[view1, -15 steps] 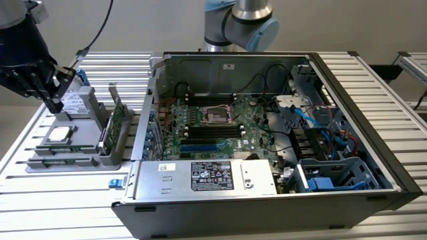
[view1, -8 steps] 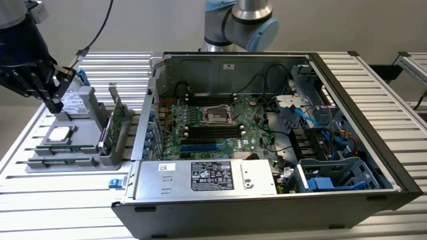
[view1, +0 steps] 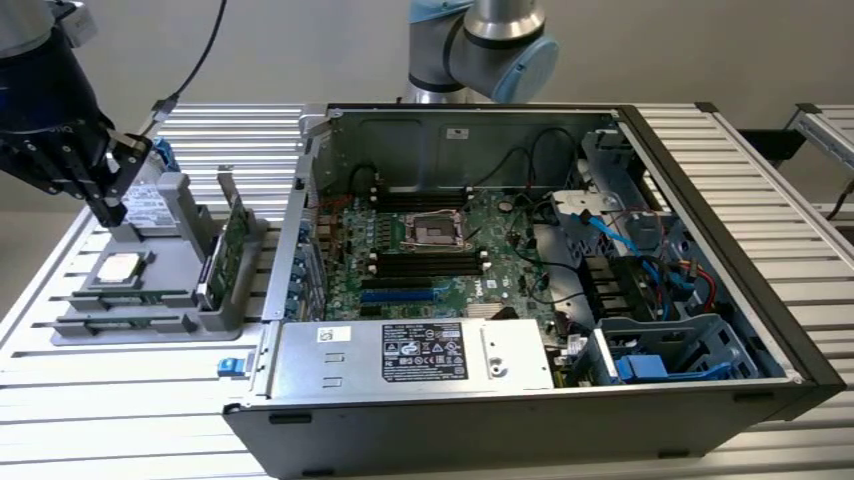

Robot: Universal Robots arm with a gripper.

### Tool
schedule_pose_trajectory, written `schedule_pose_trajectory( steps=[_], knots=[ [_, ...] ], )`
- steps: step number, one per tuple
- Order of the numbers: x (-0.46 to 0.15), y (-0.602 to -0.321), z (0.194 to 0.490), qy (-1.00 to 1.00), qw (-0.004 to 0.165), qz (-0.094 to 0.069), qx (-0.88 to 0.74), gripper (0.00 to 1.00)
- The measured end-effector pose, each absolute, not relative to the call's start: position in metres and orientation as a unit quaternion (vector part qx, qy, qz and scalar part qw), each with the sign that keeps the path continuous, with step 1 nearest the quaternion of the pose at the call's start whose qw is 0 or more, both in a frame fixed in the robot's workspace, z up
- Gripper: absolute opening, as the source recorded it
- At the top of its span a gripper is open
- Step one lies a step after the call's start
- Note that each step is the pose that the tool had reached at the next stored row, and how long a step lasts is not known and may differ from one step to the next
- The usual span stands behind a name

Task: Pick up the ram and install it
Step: 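Pick up the ram and move it above insertion slot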

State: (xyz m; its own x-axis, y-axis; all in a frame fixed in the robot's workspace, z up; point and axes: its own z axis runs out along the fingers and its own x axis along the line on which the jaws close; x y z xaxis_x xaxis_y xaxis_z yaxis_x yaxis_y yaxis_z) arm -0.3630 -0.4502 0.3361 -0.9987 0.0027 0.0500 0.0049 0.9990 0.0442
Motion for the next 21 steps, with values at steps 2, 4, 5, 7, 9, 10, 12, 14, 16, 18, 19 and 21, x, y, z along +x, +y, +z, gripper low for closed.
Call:
schedule_pose_trajectory(
  steps=[2,4,5,7,9,10,12,14,16,18,19,21],
  knots=[
    [-0.363,-0.450,0.335,-0.999,0.025,-0.023,0.013,0.10],
    [-0.363,-0.450,0.334,-0.999,0.026,-0.025,0.031,0.10],
    [-0.363,-0.450,0.333,-0.999,0.026,-0.027,0.040,0.10],
    [-0.363,-0.450,0.332,-0.998,0.026,-0.027,0.059,0.10],
    [-0.363,-0.450,0.332,-0.996,0.027,-0.028,0.076,0.10],
    [-0.363,-0.450,0.331,-0.996,0.027,-0.029,0.086,0.10],
    [-0.363,-0.450,0.330,-0.994,0.027,-0.031,0.104,0.10],
    [-0.363,-0.450,0.329,-0.992,0.027,-0.034,0.122,0.10],
    [-0.363,-0.450,0.327,-0.989,0.028,-0.035,0.141,0.10],
    [-0.363,-0.450,0.325,-0.986,0.028,-0.036,0.158,0.10],
    [-0.363,-0.450,0.324,-0.985,0.028,-0.037,0.168,0.10],
    [-0.363,-0.450,0.323,-0.982,0.029,-0.037,0.185,0.10]
  ],
)
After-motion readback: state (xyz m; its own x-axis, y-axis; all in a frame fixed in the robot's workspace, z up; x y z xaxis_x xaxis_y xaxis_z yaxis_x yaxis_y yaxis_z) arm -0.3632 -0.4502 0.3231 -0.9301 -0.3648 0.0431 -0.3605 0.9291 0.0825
